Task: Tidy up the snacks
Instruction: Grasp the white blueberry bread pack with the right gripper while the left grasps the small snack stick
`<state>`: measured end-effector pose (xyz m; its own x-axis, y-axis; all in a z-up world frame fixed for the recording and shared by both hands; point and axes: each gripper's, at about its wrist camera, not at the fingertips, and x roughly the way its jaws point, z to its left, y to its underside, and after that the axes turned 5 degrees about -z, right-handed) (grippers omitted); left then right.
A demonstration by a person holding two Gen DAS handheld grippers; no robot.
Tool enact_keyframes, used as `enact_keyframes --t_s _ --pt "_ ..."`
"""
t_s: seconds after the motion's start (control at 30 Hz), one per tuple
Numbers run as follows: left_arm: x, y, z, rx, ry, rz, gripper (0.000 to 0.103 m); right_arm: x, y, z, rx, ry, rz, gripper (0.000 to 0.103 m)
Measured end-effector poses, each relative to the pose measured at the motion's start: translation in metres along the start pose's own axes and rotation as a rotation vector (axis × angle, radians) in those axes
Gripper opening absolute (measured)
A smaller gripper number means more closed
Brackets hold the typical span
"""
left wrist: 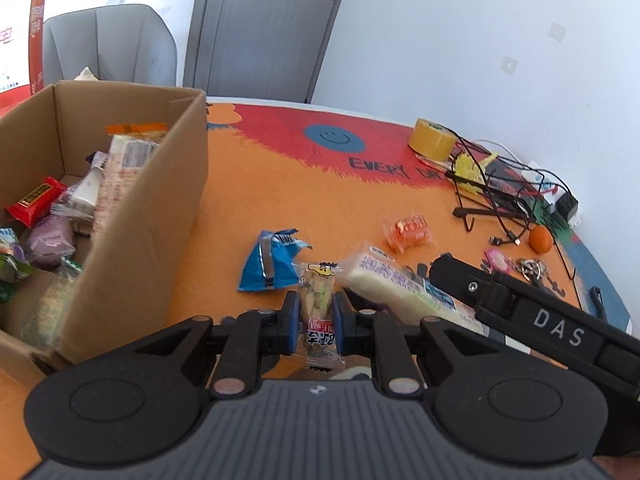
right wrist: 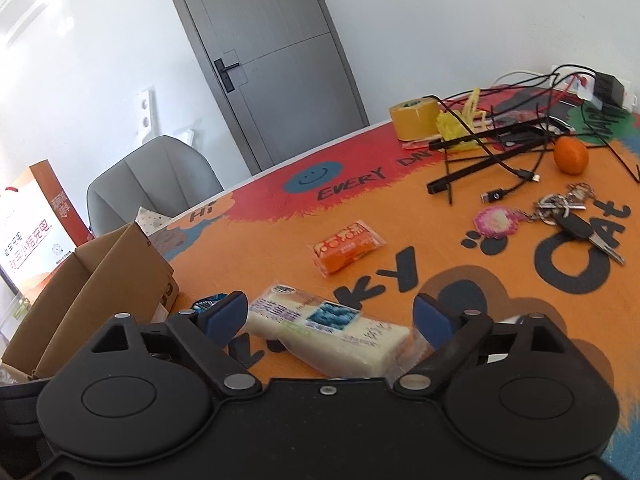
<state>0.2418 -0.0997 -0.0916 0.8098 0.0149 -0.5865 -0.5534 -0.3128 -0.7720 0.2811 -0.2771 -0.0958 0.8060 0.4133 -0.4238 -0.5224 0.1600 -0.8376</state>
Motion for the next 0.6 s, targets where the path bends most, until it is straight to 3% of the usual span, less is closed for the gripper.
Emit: enact_keyframes --t_s 0.27,0.37,0.47,0.6 --pt "0.004 0.0 0.007 -0.011 -0.013 0.007 0.016 0.013 0.004 0.007 -0.024 -0.011 -0.003 0.096" --pt "0.004 0.0 0.007 -0.01 -0.014 0.004 0.016 0.022 0.01 0.004 -0.029 0.024 0.027 0.094" --pt "0.004 0.001 0.007 -0.011 -0.011 0.004 0.016 0.024 0.017 0.0 -0.034 0.041 0.057 0.083" --pt "0.003 0.002 0.007 -0.012 -0.004 0.007 0.016 0.016 0.022 0.0 -0.052 0.036 0.053 0.052"
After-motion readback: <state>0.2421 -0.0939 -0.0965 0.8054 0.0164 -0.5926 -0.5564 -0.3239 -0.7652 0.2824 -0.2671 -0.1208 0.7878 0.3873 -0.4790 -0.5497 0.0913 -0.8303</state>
